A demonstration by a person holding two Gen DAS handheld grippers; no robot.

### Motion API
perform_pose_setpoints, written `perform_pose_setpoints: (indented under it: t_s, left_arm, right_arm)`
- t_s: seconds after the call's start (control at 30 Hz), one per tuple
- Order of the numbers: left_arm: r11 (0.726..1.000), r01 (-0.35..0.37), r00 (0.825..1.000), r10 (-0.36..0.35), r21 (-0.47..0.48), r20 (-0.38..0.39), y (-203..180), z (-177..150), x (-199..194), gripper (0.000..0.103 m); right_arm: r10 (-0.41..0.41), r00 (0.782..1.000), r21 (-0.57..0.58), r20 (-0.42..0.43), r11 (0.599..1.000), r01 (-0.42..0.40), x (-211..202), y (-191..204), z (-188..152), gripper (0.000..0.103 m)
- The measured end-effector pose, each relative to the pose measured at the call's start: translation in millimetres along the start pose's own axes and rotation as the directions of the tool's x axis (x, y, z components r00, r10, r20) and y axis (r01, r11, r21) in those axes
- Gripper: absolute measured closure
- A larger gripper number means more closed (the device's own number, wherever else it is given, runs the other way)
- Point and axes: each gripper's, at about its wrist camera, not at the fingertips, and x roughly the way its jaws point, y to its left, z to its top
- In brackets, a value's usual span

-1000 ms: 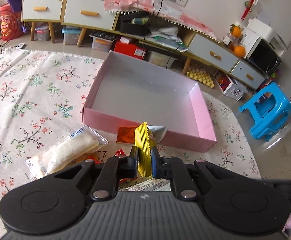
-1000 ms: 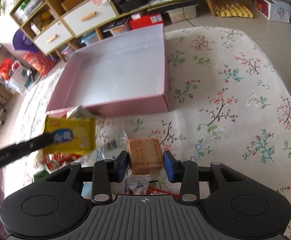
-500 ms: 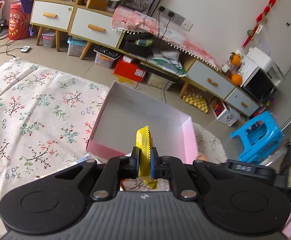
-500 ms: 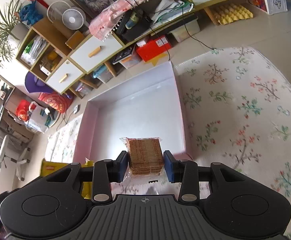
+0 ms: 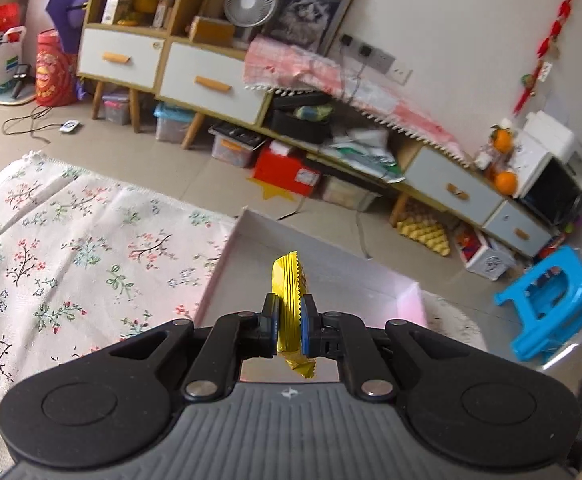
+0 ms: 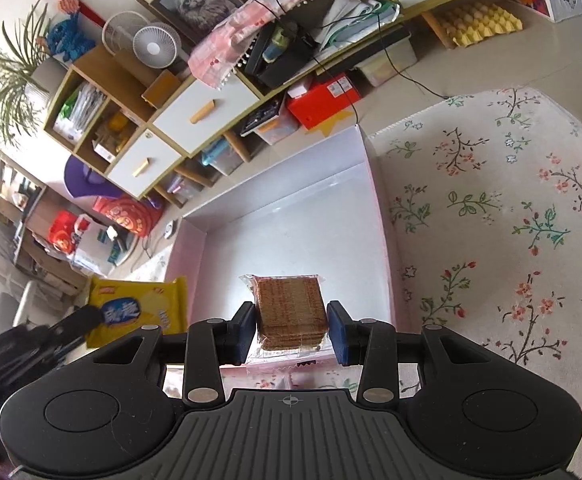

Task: Organize snacks
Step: 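Carry both snacks into the pink box and open both tools to release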

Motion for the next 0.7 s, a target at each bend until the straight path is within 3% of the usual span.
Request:
perform_pose_setpoints:
  t_s: [0.27,0.37,0.7]
  left_arm:
    - [0.997,-0.069,0.997,0.069,0.023,-0.033,14,-6,18,0.090]
    - [0.987,-0.155,0.988,0.156,0.048,-0.023,15,-5,17,0.079]
    - [0.976,-0.177,0.981,0.185,0.124,-0.053,22,-14,0,0.056]
  right_arm:
    - [-0.006,1.000,-0.005,0.004,1.000,0.006,-2,-6,1,0.062]
    - [-0.014,1.000,0.007,-0.019,1.000,0.014,0,-6,1,0.047]
    - [-0.012,0.999,-0.006,-0.040,1.000,0.012,-9,4,-5,0.040]
